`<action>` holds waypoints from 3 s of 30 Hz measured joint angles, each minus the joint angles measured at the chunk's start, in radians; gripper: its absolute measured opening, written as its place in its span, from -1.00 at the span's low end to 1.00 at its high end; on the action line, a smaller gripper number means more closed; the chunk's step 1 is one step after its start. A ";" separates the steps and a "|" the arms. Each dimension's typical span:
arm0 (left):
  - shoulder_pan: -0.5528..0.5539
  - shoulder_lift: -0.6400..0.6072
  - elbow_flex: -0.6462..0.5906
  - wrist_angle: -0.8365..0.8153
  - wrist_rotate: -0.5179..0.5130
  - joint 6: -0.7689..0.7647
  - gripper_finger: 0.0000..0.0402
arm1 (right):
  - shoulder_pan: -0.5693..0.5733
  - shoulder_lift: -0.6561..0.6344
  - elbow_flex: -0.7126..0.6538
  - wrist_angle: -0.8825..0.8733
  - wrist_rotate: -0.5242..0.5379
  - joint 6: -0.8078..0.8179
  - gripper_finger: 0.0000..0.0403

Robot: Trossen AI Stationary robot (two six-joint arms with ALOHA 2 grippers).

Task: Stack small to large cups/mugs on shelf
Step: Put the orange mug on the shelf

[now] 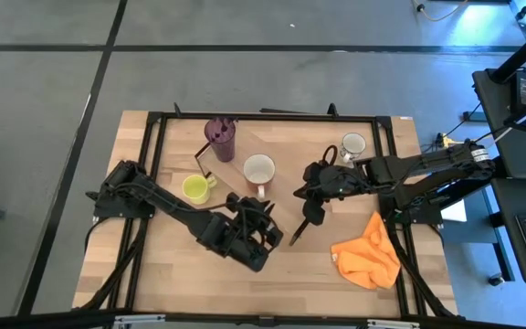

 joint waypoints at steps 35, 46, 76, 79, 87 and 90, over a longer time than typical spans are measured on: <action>0.038 0.000 0.000 -0.178 0.032 -0.196 -0.72 | -0.026 0.000 0.000 -0.001 -0.079 -0.262 -0.97; 0.012 0.000 0.000 -0.302 0.024 -0.345 -0.72 | -0.103 0.000 0.000 -0.002 -0.166 -0.292 -0.97; -0.053 -0.005 0.000 -0.401 -0.079 -0.555 -0.81 | -0.349 0.153 0.000 0.239 -0.434 -0.339 -0.99; -0.053 -0.005 0.000 -0.400 -0.079 -0.555 -0.81 | -0.359 0.153 0.000 0.244 -0.434 -0.342 -0.99; -0.053 -0.005 0.000 -0.391 -0.078 -0.555 -0.81 | -0.361 0.153 0.000 0.274 -0.434 -0.354 -0.99; -0.053 -0.005 0.000 -0.389 -0.078 -0.555 -0.81 | -0.361 0.153 0.000 0.285 -0.441 -0.361 -0.99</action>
